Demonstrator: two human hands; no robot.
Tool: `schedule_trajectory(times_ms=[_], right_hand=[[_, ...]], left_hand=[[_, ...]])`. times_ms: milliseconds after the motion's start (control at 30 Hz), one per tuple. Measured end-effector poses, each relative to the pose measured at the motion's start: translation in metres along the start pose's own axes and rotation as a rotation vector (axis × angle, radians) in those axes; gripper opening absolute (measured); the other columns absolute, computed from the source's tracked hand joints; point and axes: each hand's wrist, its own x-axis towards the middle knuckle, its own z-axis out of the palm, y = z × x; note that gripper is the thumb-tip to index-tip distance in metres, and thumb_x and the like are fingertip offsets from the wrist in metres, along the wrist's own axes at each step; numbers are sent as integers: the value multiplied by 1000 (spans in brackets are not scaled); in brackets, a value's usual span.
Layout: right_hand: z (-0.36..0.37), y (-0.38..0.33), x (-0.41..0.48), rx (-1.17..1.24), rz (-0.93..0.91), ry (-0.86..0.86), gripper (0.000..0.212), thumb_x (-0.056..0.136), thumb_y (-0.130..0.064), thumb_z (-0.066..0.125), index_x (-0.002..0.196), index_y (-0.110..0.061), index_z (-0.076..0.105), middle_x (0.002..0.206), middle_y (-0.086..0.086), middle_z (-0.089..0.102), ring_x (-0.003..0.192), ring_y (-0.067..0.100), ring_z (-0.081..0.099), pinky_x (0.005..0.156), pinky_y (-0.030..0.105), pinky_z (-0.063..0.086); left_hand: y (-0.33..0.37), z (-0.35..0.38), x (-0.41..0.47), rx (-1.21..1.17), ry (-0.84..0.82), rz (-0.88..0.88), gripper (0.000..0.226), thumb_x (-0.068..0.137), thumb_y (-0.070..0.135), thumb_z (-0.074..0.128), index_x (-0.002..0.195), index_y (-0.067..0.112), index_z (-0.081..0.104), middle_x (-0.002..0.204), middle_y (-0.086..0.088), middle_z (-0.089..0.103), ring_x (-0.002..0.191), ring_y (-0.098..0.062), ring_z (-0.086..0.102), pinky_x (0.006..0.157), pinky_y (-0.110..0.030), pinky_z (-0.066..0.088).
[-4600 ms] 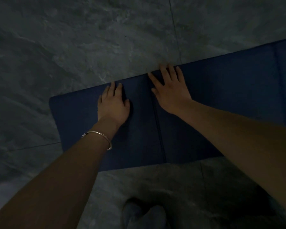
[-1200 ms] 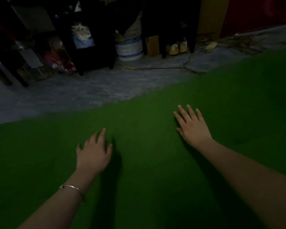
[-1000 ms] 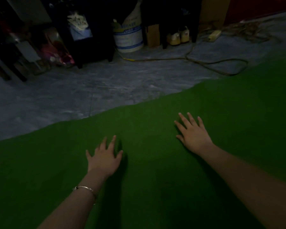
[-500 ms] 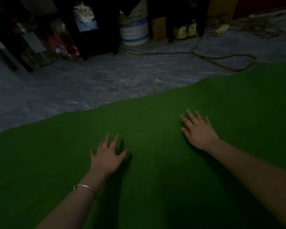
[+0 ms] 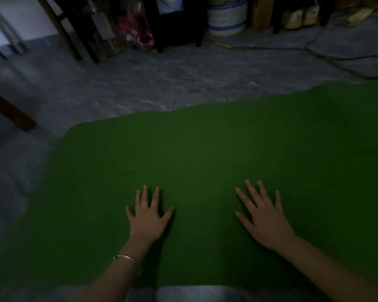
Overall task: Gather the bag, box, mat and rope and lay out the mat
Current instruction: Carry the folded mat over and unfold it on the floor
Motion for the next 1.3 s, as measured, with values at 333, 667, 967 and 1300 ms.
schedule_trajectory(times_ms=[333,667,967,1300], right_hand=[[27,-3,-15,-101,-47,-65,67,93,-63,16,144,-24,35,150,6,35,140,25,24,110,52,20],[-1,33,-17,-35,-3,15,92,75,-73,-21,146,-16,-8,154,-3,-11,143,15,-13,114,40,-4],[6,61,-17,-56,196,-15,97,72,-73,-22,149,-15,-11,154,-1,-19,141,14,-21,116,45,-4],[11,78,-25,-28,209,-13,80,82,-64,-7,149,-20,-8,157,-3,-12,142,13,-16,117,41,-1]], left_hand=[[-42,27,-18,-32,-23,6,84,75,82,14,146,43,-9,156,10,-19,144,-13,-17,117,-49,-2],[-44,5,-14,-63,34,-18,80,86,71,23,150,30,-3,158,-2,-14,145,-17,-13,118,-45,-3],[-3,23,-10,-40,26,54,85,82,77,22,148,34,-9,156,2,-20,144,-16,-19,117,-49,-6],[-27,32,-13,-41,-11,41,81,85,72,24,148,34,-9,157,6,-16,145,-14,-15,118,-45,-2]])
